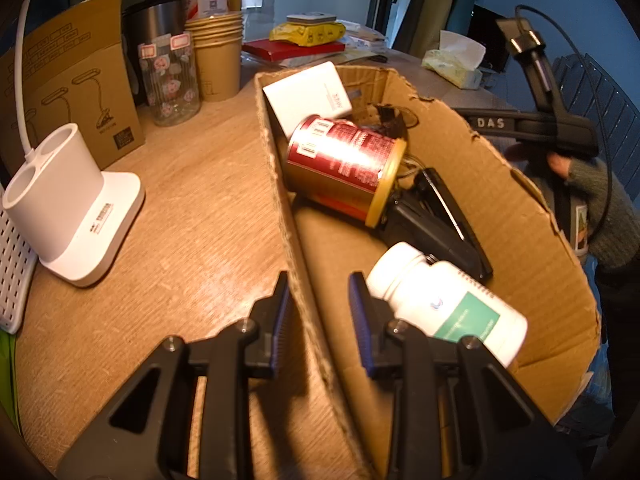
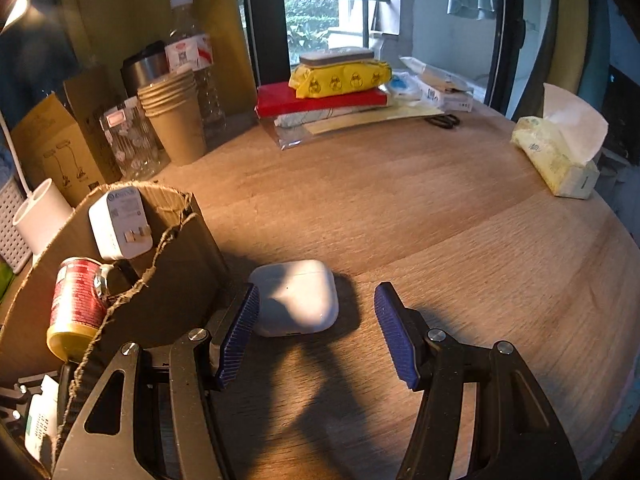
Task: Organize rigid objects
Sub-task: 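Move the right gripper back to the white earbud case, then close the right gripper around the white earbud case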
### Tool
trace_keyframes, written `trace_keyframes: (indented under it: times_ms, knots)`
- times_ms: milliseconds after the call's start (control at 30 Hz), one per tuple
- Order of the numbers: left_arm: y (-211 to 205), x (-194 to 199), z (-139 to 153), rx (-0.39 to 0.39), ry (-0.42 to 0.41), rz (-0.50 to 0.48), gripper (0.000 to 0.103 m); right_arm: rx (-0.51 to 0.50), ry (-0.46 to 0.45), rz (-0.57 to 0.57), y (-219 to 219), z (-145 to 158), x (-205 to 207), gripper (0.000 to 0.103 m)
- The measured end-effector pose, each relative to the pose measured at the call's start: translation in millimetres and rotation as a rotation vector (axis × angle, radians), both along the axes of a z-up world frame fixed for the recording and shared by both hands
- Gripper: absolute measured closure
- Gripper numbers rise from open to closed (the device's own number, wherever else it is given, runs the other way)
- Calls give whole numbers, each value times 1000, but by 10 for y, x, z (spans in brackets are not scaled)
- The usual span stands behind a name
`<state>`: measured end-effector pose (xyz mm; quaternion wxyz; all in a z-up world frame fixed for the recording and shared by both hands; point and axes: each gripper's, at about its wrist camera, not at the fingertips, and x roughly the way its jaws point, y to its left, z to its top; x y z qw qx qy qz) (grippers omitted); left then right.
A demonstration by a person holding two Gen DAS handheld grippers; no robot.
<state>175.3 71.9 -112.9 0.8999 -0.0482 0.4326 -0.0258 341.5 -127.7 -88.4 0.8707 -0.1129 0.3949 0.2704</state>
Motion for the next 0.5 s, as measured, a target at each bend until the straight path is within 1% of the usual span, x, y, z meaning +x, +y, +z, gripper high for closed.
trace_keyframes:
  times_ms: [200, 367, 500]
  knots:
    - [0, 0, 0, 0, 0, 0, 73, -25, 6, 45, 120, -53, 2, 39]
    - [-1, 0, 1, 0, 0, 0, 73, -40, 17, 48, 166, -84, 41, 39]
    - [0, 1, 0, 0, 0, 0, 73, -51, 43, 48, 184, -125, 86, 39]
